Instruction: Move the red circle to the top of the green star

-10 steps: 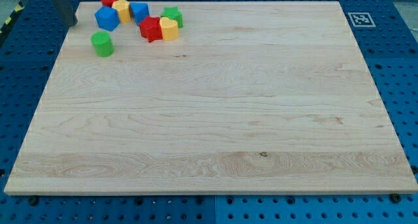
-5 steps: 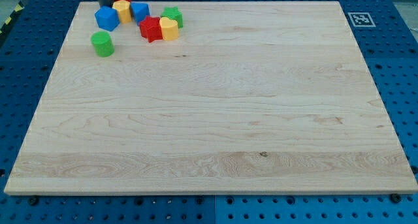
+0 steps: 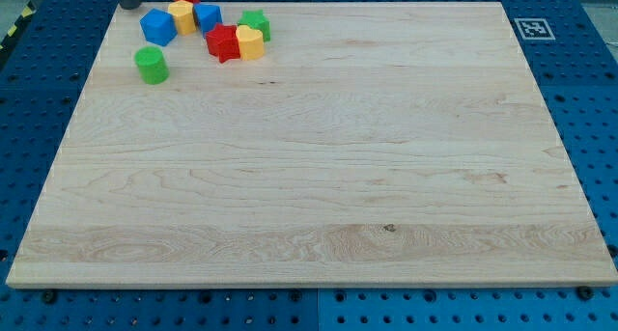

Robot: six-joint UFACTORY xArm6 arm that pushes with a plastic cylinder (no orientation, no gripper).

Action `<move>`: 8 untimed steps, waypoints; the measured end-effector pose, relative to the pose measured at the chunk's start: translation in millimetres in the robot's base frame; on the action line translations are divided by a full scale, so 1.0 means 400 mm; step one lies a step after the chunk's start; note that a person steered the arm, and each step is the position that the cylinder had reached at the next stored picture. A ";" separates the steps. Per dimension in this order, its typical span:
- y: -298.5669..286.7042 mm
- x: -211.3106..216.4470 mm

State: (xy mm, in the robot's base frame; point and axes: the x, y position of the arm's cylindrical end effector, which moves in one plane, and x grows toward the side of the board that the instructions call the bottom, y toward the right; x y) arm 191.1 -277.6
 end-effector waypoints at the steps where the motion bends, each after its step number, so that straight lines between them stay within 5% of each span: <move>1: 0.031 -0.001; 6: 0.380 0.003; 8: 0.394 0.003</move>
